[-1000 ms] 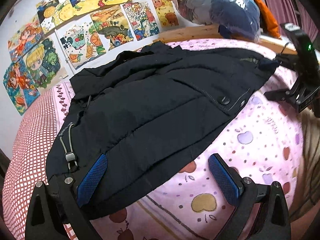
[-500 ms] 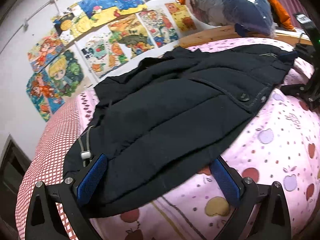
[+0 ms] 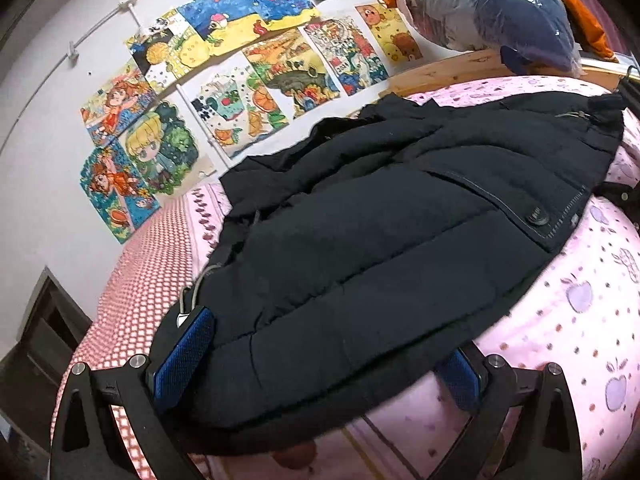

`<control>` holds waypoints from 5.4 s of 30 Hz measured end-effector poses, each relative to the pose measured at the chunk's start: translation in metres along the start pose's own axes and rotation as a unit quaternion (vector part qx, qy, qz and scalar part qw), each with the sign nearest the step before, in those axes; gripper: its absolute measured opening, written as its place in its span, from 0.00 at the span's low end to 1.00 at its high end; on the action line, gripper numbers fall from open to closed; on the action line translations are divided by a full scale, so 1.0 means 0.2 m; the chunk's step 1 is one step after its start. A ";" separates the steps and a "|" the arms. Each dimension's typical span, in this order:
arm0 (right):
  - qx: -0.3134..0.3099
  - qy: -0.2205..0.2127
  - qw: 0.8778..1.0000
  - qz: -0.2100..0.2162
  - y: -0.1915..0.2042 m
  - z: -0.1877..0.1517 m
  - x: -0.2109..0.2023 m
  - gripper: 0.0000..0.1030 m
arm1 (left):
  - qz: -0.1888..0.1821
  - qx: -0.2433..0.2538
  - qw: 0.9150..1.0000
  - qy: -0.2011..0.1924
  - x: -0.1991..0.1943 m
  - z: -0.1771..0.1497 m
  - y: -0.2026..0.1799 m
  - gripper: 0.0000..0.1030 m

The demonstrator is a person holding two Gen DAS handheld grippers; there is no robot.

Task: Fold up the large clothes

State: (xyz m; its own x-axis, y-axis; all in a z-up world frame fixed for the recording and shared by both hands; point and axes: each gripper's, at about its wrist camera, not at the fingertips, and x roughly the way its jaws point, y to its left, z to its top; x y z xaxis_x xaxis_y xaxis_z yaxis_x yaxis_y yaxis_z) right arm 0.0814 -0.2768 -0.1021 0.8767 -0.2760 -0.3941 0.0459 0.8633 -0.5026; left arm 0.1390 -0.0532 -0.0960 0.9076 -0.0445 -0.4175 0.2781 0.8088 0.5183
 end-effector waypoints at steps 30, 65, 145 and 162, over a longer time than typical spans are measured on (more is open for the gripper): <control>0.093 -0.055 0.992 0.059 -0.15 0.17 -0.03 0.09 | -0.025 0.028 0.998 -0.042 -0.06 0.15 0.08 0.15; 0.148 -0.149 0.976 0.062 -0.56 0.70 -0.11 0.05 | -0.016 -0.082 0.992 -0.098 -0.13 0.71 0.48 0.09; 0.140 -0.013 0.990 -0.030 -0.16 1.18 1.93 0.56 | -0.094 -0.272 0.958 0.006 1.88 0.87 0.72 0.63; 0.200 -0.038 0.979 -0.015 -0.45 1.14 1.87 0.92 | -0.056 -0.365 0.927 -0.063 1.68 0.81 0.91 0.94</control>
State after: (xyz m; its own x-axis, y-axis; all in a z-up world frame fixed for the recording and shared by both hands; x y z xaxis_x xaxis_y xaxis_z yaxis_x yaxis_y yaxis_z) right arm 0.5140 -0.3607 -0.0279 0.9044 -0.2850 -0.3176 0.2430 0.9558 -0.1657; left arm 0.5464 -0.0158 -0.0212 0.9280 -0.1839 -0.3242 0.1281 0.9742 -0.1860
